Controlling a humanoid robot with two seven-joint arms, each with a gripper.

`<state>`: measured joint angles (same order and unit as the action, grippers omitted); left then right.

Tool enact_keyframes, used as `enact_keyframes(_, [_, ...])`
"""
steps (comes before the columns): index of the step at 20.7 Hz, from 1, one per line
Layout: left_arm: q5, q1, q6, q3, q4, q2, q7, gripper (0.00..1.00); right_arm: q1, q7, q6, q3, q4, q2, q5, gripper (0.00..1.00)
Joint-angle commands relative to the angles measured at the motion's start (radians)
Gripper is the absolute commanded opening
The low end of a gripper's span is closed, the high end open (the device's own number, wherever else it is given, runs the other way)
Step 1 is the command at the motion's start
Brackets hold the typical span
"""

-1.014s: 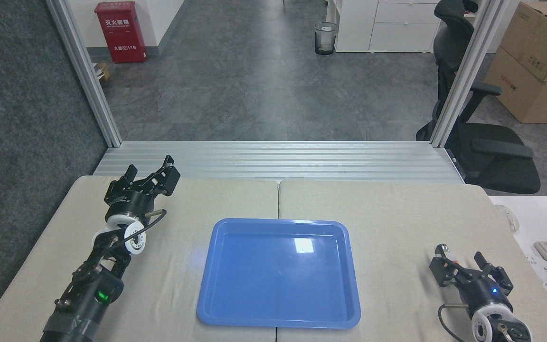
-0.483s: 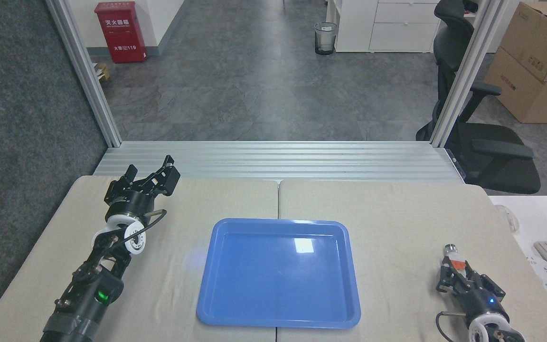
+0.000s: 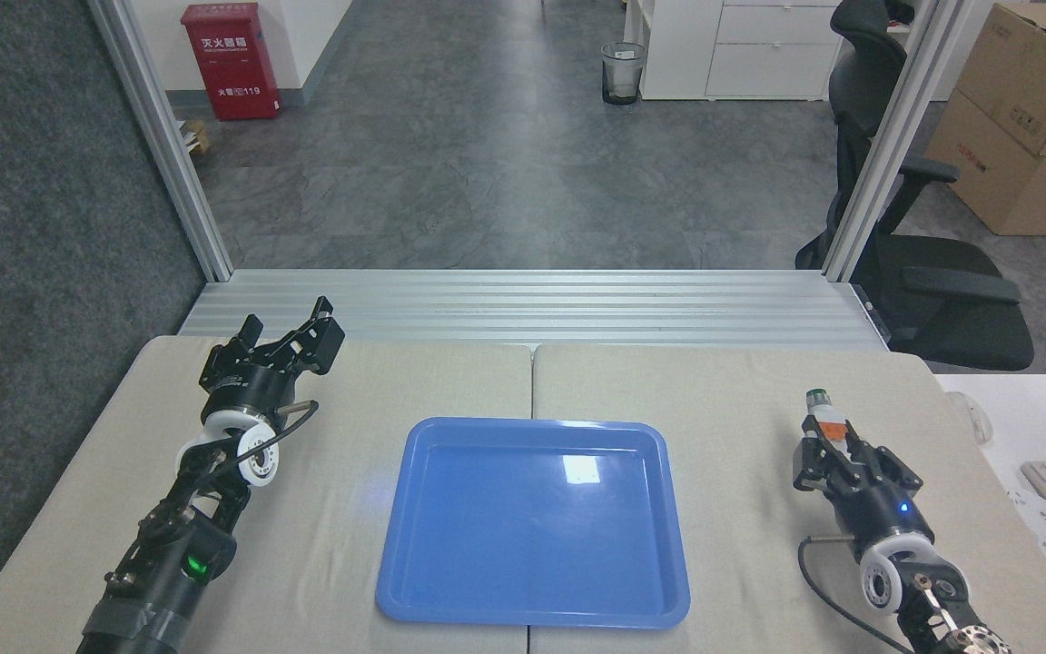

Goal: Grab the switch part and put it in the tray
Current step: 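Carry the switch part with the right gripper over the blue tray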

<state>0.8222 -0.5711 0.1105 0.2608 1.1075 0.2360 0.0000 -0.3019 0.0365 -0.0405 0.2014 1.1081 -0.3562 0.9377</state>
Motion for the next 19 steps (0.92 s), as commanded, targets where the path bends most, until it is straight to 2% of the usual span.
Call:
enact_keyframes(1, [0.0, 0.0, 0.0, 0.0, 0.0, -0.001, 0.0, 1.0, -0.083, -0.069, -0.056, 0.223, 0.332, 0.109, 0.108, 0.0])
enact_keyframes(4, [0.0, -0.001, 0.0, 0.0, 0.0, 0.0, 0.0, 1.0, -0.079, -0.159, -0.174, 0.299, 0.331, 0.144, 0.144, 0.0])
enact_keyframes(8, [0.0, -0.001, 0.0, 0.0, 0.0, 0.0, 0.0, 1.0, -0.062, -0.196, -0.196, 0.386, 0.309, 0.172, 0.142, 0.0])
enact_keyframes(12, [0.0, 0.0, 0.0, 0.0, 0.0, -0.001, 0.0, 1.0, -0.051, -0.237, -0.19, 0.48, 0.172, 0.22, 0.164, 0.0])
enact_keyframes(14, [0.0, 0.0, 0.0, 0.0, 0.0, 0.0, 0.0, 1.0, -0.02, -0.237, -0.19, 0.484, 0.131, 0.241, 0.211, 0.0])
enact_keyframes(17, [0.0, 0.0, 0.0, 0.0, 0.0, 0.0, 0.0, 1.0, 0.029, -0.238, -0.182, 0.481, 0.116, 0.253, 0.251, 0.0])
enact_keyframes(19, [0.0, 0.0, 0.0, 0.0, 0.0, 0.0, 0.0, 1.0, 0.036, -0.236, -0.179, 0.467, 0.11, 0.261, 0.262, 0.04])
